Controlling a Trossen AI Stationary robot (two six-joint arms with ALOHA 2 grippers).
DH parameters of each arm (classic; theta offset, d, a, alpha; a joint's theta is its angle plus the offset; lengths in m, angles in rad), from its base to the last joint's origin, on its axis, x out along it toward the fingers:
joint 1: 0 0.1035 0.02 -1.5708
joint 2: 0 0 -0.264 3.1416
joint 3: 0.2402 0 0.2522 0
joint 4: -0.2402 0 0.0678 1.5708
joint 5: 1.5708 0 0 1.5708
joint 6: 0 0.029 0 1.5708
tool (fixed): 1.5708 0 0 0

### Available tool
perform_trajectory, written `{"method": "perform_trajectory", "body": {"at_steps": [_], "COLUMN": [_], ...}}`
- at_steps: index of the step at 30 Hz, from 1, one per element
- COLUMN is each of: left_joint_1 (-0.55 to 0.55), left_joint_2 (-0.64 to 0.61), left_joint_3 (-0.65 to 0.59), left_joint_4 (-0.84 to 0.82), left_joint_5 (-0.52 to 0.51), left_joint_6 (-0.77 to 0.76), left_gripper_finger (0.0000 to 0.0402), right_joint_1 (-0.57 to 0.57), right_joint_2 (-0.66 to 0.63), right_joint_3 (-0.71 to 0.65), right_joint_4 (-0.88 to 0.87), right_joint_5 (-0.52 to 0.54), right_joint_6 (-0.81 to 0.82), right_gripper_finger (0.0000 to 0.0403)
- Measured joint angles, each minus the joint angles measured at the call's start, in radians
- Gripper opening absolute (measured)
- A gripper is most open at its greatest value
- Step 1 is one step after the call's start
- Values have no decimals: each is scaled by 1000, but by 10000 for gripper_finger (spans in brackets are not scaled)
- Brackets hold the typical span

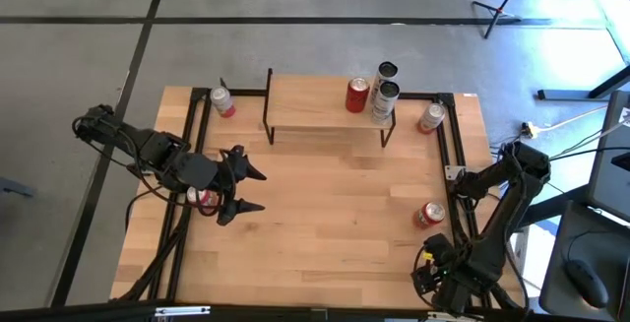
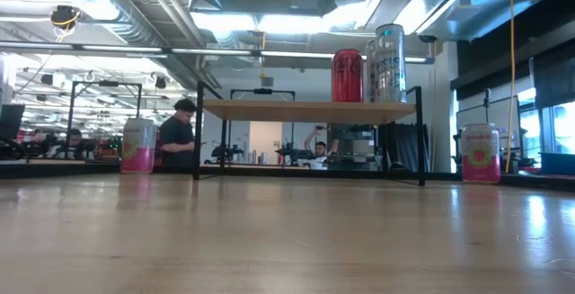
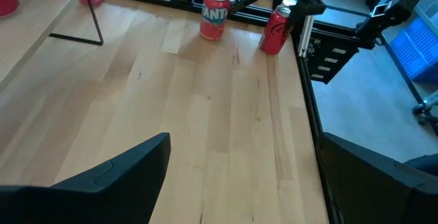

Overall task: Place canned beverage on shelf
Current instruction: Put the red-black soda can on the shelf aligned with the other red-black soda can

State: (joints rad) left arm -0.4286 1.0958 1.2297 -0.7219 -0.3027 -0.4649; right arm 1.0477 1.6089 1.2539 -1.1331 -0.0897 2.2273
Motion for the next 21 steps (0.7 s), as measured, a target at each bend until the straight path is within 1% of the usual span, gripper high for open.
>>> {"method": "perform_trajectory", "body": {"at_steps": [6, 8, 11, 13, 15, 18, 21], "left_joint_1": [0, 0, 0, -1, -8, -14, -17], "left_joint_2": [0, 0, 0, 5, 15, 40, 72], "left_joint_3": [0, 0, 0, 0, 0, 0, 0], "left_joint_4": [24, 37, 41, 42, 42, 42, 42], "left_joint_5": [0, -2, -7, 5, 20, 29, 35], "left_joint_6": [0, 2, -21, -39, -27, -27, -37], "left_gripper_finger": [355, 355, 355, 355, 355, 355, 355], "right_joint_1": [0, 0, 0, 0, 0, -5, -25], "right_joint_2": [0, 0, -2, -2, -2, 0, 0], "right_joint_3": [-54, -61, -64, -63, -53, -27, 15], "right_joint_4": [72, 75, 78, 77, 74, 76, 85], "right_joint_5": [-6, 0, 10, 26, 65, 165, 243], "right_joint_6": [-36, -54, -63, -70, -91, -144, -230], "right_gripper_finger": [337, 319, 274, 269, 269, 269, 269]}}
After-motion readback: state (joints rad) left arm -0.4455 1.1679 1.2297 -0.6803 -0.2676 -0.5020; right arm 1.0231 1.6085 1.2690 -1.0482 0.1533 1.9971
